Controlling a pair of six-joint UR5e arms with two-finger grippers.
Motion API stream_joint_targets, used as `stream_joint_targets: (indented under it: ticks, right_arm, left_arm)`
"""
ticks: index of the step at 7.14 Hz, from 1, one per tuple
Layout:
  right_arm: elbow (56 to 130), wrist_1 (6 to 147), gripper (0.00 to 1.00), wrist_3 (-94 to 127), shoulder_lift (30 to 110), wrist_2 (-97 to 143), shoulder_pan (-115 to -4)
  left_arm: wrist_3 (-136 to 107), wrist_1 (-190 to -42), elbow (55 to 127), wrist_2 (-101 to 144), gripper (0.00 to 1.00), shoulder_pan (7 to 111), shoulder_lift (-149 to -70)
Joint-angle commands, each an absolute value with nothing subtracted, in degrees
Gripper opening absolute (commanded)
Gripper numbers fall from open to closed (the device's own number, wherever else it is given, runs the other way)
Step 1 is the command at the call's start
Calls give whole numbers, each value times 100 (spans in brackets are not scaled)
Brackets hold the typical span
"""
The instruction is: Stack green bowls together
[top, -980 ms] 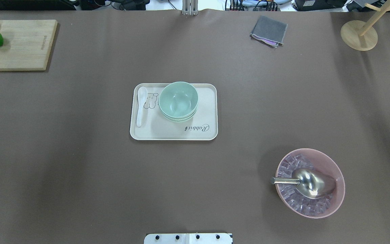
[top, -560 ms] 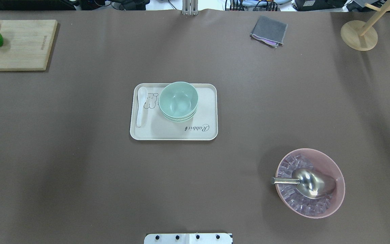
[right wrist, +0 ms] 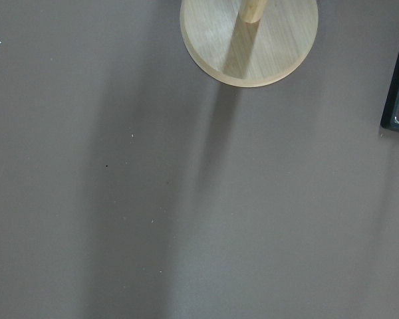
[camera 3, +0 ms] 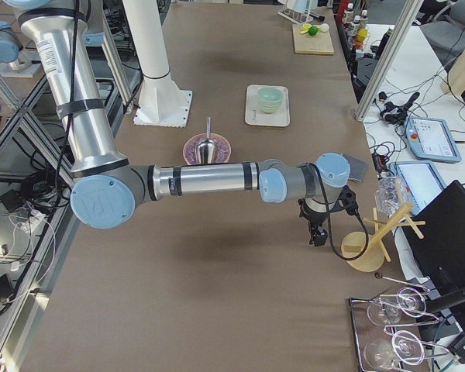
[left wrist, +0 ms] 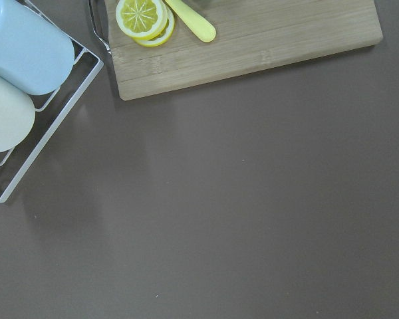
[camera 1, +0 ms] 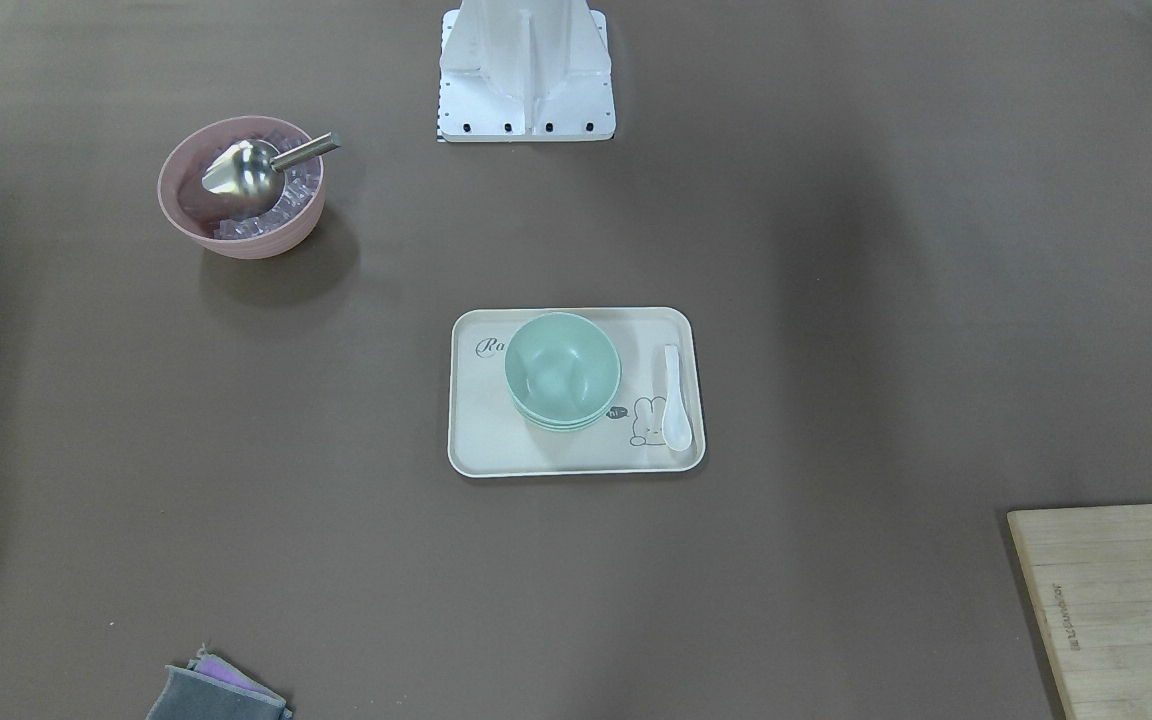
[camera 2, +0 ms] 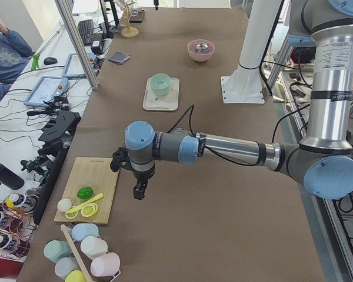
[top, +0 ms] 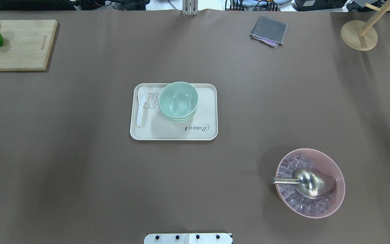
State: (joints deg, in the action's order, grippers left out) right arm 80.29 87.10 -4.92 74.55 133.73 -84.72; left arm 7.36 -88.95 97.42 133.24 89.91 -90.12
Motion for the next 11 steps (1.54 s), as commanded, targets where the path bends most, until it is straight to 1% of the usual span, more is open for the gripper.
stream_joint_targets:
  ticks: [1, 11]
  right_arm:
    - [8016, 8710, 100, -492, 7471, 13377, -8473]
    - [8007, 8701, 100, -483, 7488, 13368, -8473]
  left_arm:
    - [738, -8903, 9747, 13324, 98, 8991, -8983]
    - [721, -9070, 9712, 13315, 98, 8991, -8947]
